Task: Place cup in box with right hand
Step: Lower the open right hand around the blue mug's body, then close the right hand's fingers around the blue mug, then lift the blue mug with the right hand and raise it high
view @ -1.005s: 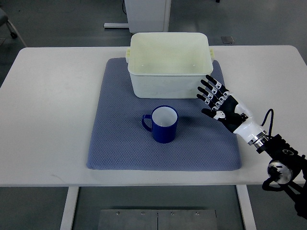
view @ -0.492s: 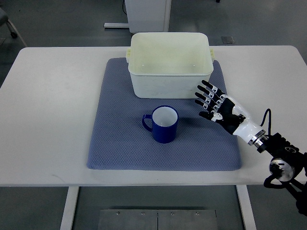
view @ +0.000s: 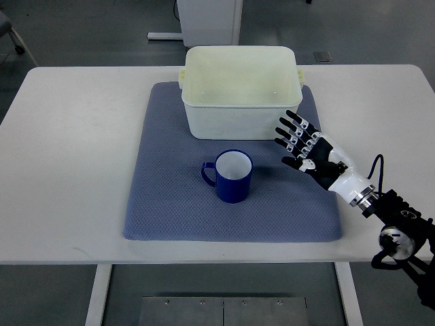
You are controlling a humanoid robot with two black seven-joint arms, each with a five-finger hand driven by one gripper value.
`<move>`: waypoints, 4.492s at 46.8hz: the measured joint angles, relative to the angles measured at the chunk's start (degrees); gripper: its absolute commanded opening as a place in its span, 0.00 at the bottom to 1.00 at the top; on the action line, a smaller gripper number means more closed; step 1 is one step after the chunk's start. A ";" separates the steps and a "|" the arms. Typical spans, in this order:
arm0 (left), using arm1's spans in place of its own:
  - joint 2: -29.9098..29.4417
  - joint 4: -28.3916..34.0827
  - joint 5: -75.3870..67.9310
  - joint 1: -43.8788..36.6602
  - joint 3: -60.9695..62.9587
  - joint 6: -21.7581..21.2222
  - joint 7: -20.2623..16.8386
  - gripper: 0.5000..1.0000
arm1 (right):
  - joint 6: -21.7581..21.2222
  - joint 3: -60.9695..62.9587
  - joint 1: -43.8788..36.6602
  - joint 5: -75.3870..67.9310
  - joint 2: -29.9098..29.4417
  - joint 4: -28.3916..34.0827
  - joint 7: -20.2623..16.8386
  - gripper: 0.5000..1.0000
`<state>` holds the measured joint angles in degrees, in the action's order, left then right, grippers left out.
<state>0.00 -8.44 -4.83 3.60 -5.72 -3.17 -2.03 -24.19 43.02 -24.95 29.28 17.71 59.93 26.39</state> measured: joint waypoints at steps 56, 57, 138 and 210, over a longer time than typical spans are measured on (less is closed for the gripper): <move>0.00 0.00 0.00 0.00 0.01 0.02 0.00 1.00 | 12.68 -8.68 -2.24 2.79 -8.55 0.16 6.23 0.97; 0.00 0.00 0.00 0.00 0.01 0.02 0.00 1.00 | 12.68 -8.86 -2.28 2.90 -8.61 0.17 6.28 0.97; 0.00 0.00 0.00 0.00 0.00 0.00 0.01 1.00 | 22.97 -17.78 -3.74 4.12 -11.19 -0.57 8.62 0.91; 0.00 0.02 0.00 -0.02 0.04 0.00 0.01 1.00 | 28.89 -14.34 -5.45 2.49 -3.71 0.22 8.60 0.00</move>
<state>0.00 -8.42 -4.84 3.59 -5.68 -3.18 -2.02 4.70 28.68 -30.40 31.77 13.99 60.15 34.99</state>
